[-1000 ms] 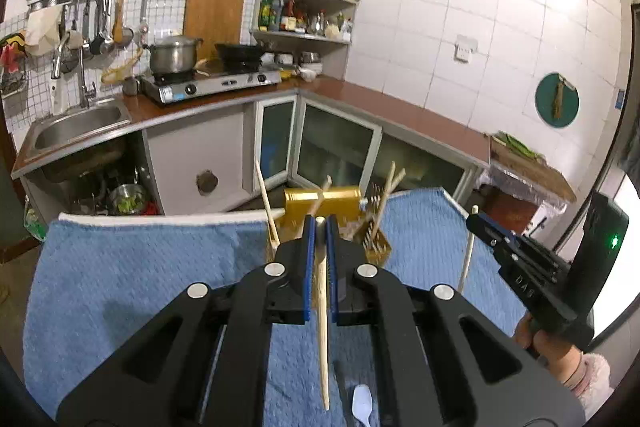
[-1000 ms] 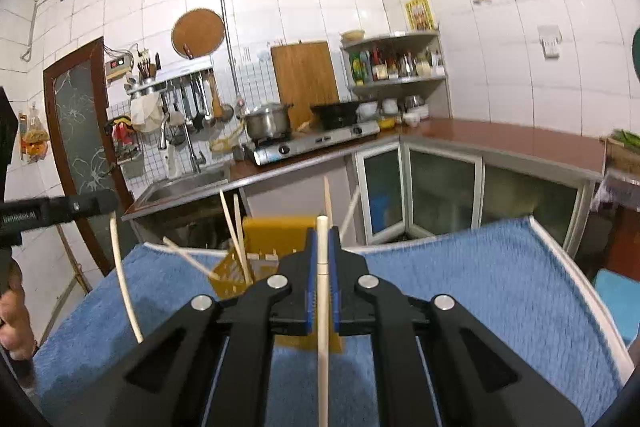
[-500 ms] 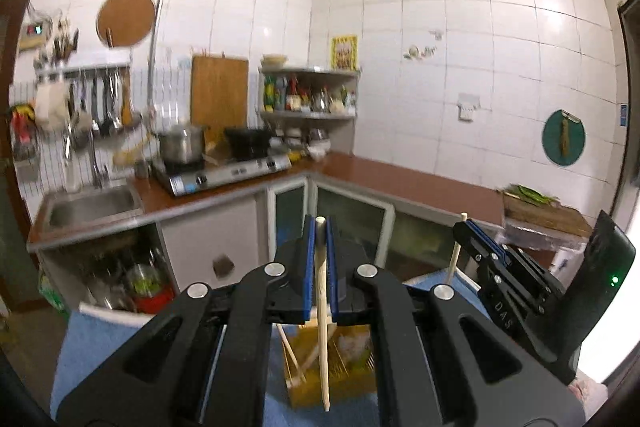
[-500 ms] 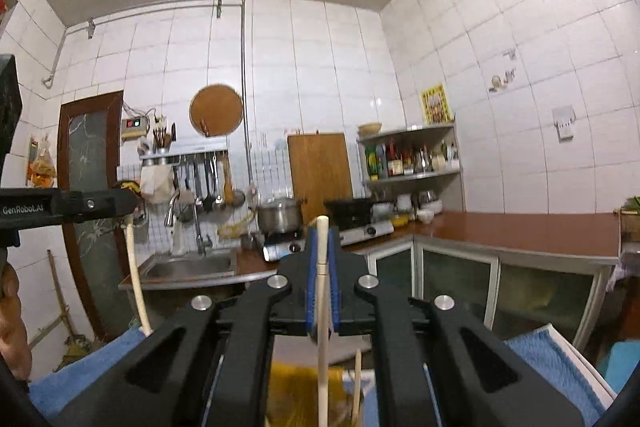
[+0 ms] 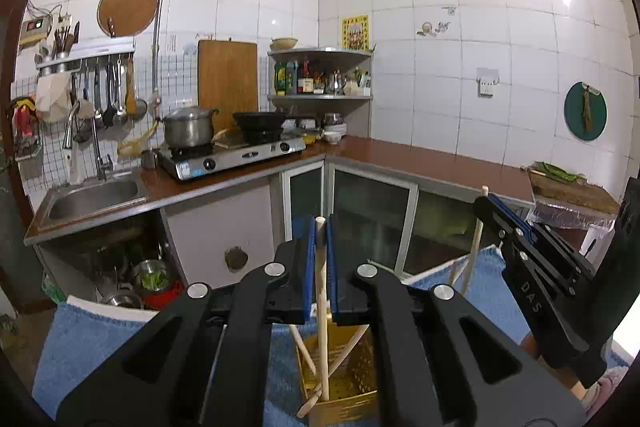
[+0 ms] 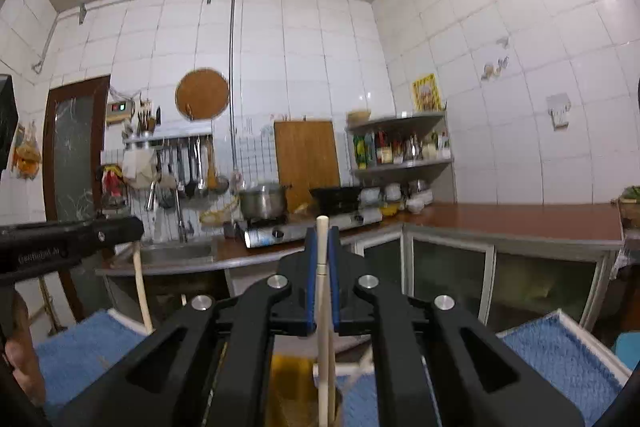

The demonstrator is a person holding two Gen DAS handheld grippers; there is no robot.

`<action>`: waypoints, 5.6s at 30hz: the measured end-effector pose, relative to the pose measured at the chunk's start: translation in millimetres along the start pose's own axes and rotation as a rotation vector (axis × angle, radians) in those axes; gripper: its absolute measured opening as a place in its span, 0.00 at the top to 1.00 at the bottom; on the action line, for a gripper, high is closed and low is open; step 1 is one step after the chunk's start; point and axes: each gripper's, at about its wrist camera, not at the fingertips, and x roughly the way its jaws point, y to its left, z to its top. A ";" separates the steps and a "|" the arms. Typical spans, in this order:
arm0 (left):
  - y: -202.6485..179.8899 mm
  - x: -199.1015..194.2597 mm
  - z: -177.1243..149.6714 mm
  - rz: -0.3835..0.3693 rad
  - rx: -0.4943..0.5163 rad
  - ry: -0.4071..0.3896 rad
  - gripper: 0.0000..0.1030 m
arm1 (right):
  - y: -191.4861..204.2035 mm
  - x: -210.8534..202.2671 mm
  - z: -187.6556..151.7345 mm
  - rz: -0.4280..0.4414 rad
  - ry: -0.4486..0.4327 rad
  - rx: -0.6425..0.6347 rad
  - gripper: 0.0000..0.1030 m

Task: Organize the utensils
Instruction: 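Open both tools and move them back toward the spoons on the towel, then grasp the metal spoon with the left tool while the right tool grasps the white spoon, then lift both spoons and carry them over the yellow holder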

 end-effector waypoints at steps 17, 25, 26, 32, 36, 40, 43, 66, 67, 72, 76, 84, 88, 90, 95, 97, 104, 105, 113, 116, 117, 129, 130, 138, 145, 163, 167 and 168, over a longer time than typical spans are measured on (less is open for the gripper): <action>26.7 13.9 -44.0 0.025 -0.107 0.215 0.71 | -5.0 0.9 -52.2 0.016 0.312 -0.012 0.91; 41.1 -36.1 -31.0 0.031 -0.117 0.229 0.17 | 4.7 -40.7 -34.9 -0.066 0.398 -0.058 0.46; 45.0 -41.5 -35.4 0.041 -0.115 0.239 0.15 | 6.9 -47.7 -38.0 -0.081 0.422 -0.068 0.46; 65.6 -61.1 -89.4 0.053 -0.117 0.331 0.05 | 14.1 -83.0 -72.9 -0.115 0.540 -0.066 0.43; 77.2 -62.5 -138.3 0.072 -0.125 0.413 0.05 | 19.0 -97.4 -110.4 -0.121 0.628 -0.037 0.43; 86.5 -59.1 -185.4 0.077 -0.135 0.506 0.05 | 26.6 -108.0 -150.2 -0.113 0.725 0.009 0.43; 90.4 -58.9 -209.5 0.086 -0.137 0.549 0.05 | 34.3 -113.3 -171.3 -0.110 0.776 0.022 0.43; 79.8 -67.4 -223.5 0.052 -0.121 0.575 0.05 | 76.2 -103.4 -203.6 -0.054 0.948 0.092 0.66; 79.9 -66.9 -223.5 0.052 -0.122 0.577 0.05 | 74.2 -103.9 -203.1 -0.049 0.947 0.099 0.66; 72.0 -63.0 -225.4 0.045 -0.114 0.587 0.05 | 60.1 -106.6 -199.8 -0.039 0.944 0.143 0.66; 59.1 -58.0 -227.5 0.033 -0.102 0.600 0.05 | 42.4 -105.6 -196.1 -0.071 0.948 0.148 0.67; 14.3 -45.9 -223.7 -0.029 -0.068 0.627 0.07 | -0.5 -97.7 -186.9 -0.148 0.966 0.109 0.67; -15.2 -31.6 -226.0 -0.060 -0.013 0.674 0.17 | -25.2 -97.0 -180.3 -0.195 0.963 0.112 0.67; -27.7 -22.2 -228.0 -0.071 -0.001 0.711 0.27 | -35.8 -98.1 -177.5 -0.217 0.958 0.108 0.67; -47.2 -2.8 -231.3 -0.097 -0.034 0.792 0.47 | -52.6 -101.5 -176.1 -0.243 0.951 0.110 0.68; -52.5 1.2 -231.6 -0.094 -0.032 0.804 0.53 | -58.0 -102.5 -177.3 -0.250 0.949 0.118 0.68; -66.5 16.9 -235.5 -0.064 -0.022 0.851 0.75 | -62.9 -101.4 -176.2 -0.243 0.941 0.118 0.68; -67.9 20.5 -234.9 -0.061 -0.024 0.860 0.81 | -62.2 -101.0 -175.0 -0.239 0.938 0.116 0.68; -57.6 33.1 -230.6 -0.082 -0.094 0.881 0.93 | -55.9 -101.0 -162.1 -0.207 0.909 0.108 0.69; -51.0 27.5 -227.8 -0.091 -0.118 0.857 0.93 | -53.8 -102.4 -159.7 -0.199 0.900 0.104 0.69; -49.5 25.3 -226.4 -0.096 -0.122 0.850 0.93 | -53.5 -102.9 -158.6 -0.194 0.897 0.106 0.69; -22.8 -19.6 -183.5 -0.112 -0.167 0.663 0.93 | -41.2 -111.9 -129.3 -0.163 0.801 0.082 0.70; -17.9 -23.2 -179.8 -0.115 -0.170 0.648 0.93 | -39.5 -111.8 -125.8 -0.158 0.790 0.079 0.70; -6.7 -49.9 -153.6 -0.083 -0.140 0.514 0.93 | -22.4 -118.0 -98.7 -0.142 0.691 0.021 0.71; 2.7 -67.1 -131.4 -0.076 -0.130 0.431 0.99 | -13.0 -114.0 -79.5 -0.134 0.644 0.004 0.73; 10.8 -63.9 -106.7 -0.091 -0.138 0.387 0.99 | -12.2 -92.0 -62.7 -0.128 0.619 -0.014 0.93; 12.0 -64.2 -100.4 -0.099 -0.142 0.386 0.99 | -14.6 -89.7 -56.9 -0.124 0.611 -0.005 0.94; 12.2 -64.1 -98.4 -0.100 -0.142 0.385 0.99 | -13.9 -89.6 -54.8 -0.125 0.607 -0.007 0.95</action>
